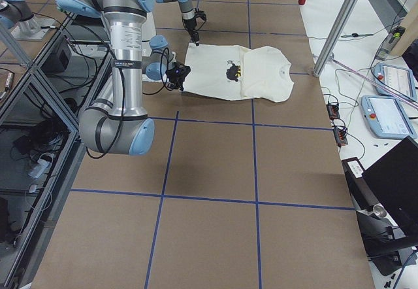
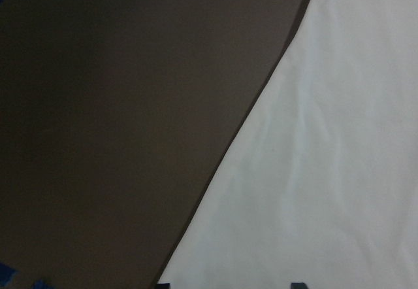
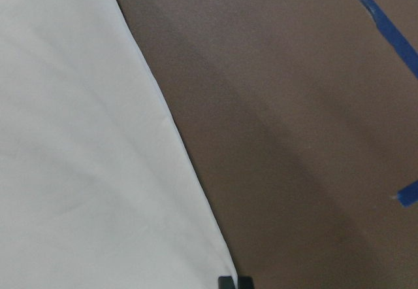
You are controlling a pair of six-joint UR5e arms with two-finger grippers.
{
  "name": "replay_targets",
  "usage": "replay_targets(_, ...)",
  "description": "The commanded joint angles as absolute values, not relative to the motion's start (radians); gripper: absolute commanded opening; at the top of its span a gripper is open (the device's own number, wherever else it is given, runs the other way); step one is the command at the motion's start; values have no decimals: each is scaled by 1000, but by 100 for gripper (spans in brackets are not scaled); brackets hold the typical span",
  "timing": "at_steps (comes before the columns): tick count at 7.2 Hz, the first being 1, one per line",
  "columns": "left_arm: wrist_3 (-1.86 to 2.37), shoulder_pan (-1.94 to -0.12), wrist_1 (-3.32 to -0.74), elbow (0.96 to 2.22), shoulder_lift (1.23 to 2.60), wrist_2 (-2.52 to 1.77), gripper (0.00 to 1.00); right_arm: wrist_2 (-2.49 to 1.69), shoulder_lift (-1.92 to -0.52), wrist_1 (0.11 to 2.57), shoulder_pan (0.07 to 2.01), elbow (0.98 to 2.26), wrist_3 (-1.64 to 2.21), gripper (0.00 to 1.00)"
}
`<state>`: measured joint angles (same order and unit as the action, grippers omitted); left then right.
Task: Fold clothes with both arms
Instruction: 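Lower both grippers to the hem corners nearest the robot and grasp them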
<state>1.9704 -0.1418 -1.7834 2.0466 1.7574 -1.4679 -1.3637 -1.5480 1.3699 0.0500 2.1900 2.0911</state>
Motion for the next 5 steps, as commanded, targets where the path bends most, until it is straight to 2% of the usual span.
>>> replay_targets(1,1994,-118,-1726,2051,1756,-1460,69,-1364,-1545,1368,48,2178,2091,0)
replay_targets(5,2014,-101,-1724,2052,1758,-1462,65,-1364,-1546,1365,49,2174,2092,0)
